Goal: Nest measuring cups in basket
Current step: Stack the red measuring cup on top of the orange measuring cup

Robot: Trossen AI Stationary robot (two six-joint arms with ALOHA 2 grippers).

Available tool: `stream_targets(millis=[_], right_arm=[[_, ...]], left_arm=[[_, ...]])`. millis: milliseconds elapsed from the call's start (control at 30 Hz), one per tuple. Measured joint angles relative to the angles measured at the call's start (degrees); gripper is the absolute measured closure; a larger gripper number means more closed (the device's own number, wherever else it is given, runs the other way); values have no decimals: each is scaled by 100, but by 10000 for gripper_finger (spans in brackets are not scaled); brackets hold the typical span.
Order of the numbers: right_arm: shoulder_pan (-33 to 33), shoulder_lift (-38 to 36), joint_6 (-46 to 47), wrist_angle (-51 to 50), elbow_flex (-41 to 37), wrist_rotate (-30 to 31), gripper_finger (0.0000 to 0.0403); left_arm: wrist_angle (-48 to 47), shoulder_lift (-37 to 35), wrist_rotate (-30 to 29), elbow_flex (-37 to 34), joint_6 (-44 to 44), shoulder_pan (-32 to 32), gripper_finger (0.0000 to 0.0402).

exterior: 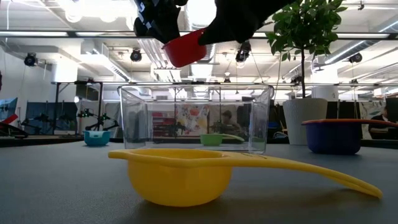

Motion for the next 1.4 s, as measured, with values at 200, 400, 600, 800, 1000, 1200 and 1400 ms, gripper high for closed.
stream_targets(millis=[200,400,600,800,1000,1200,1400], right_arm=[[-8,-230,416,-176,-67,-308,179],[-6,-257,664,-602,-74,-329,224],[-6,-264,756,-725,-74,-324,281],[-6,-264,754,-746,-74,-324,287],[-6,-266,747,-749,-75,-320,287],[-2,-397,955,-1071,-76,-351,286],[-6,-774,1580,-1784,-107,-380,285]], left_arm=[[-10,4,-18,0,0,0,402],[-34,52,-26,-7,18,0,401],[-34,52,-35,-7,20,0,402],[-39,50,-39,-7,20,2,401],[-49,51,-37,-7,134,2,392],[-184,22,-31,-7,214,2,339],[-290,-149,-144,7,219,-2,286]])
